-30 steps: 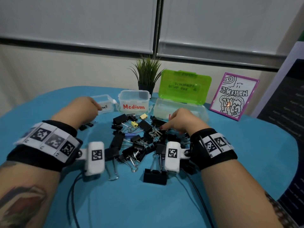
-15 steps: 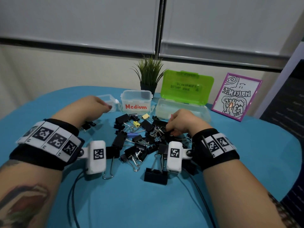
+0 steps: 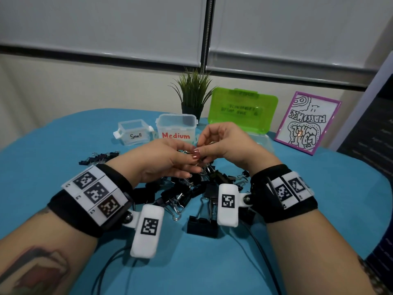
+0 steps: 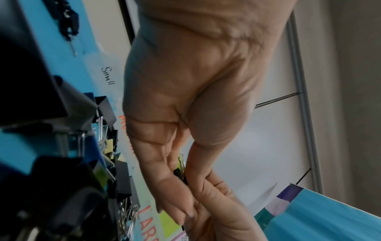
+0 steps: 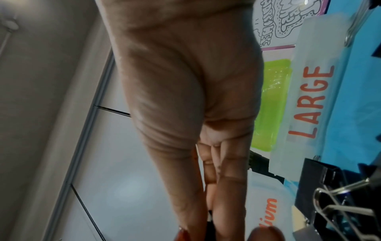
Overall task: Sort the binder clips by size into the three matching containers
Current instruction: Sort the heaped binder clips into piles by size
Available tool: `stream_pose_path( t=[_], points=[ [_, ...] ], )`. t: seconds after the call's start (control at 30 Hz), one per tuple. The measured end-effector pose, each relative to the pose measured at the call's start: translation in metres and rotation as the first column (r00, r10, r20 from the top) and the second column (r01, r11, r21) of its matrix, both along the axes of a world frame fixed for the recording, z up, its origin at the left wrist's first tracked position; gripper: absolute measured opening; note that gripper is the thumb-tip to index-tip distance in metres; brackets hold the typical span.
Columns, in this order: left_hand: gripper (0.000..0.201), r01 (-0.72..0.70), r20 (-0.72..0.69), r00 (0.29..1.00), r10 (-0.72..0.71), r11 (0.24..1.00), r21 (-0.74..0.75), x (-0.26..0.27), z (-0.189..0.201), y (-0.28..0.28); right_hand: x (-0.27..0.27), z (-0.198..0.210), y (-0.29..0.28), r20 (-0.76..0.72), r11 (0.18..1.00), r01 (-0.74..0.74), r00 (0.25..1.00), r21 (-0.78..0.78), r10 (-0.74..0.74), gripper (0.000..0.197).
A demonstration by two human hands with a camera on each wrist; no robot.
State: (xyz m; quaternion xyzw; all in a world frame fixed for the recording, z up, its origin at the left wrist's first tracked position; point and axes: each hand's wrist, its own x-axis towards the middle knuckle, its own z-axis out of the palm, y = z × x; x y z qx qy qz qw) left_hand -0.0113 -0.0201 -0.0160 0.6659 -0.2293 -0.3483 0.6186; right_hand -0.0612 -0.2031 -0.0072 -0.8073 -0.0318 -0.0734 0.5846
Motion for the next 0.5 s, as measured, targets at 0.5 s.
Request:
stream_pose_path(
  t=[0.5],
  points=[
    [0.028,-0.461,0.487,0.824,0.289,0.843,0.278,0.046,0.012,0.035,-0.013,0.011,-0.039,-0.202,0.786,0.295,0.863,-0.544,-0.464,0.028]
  ],
)
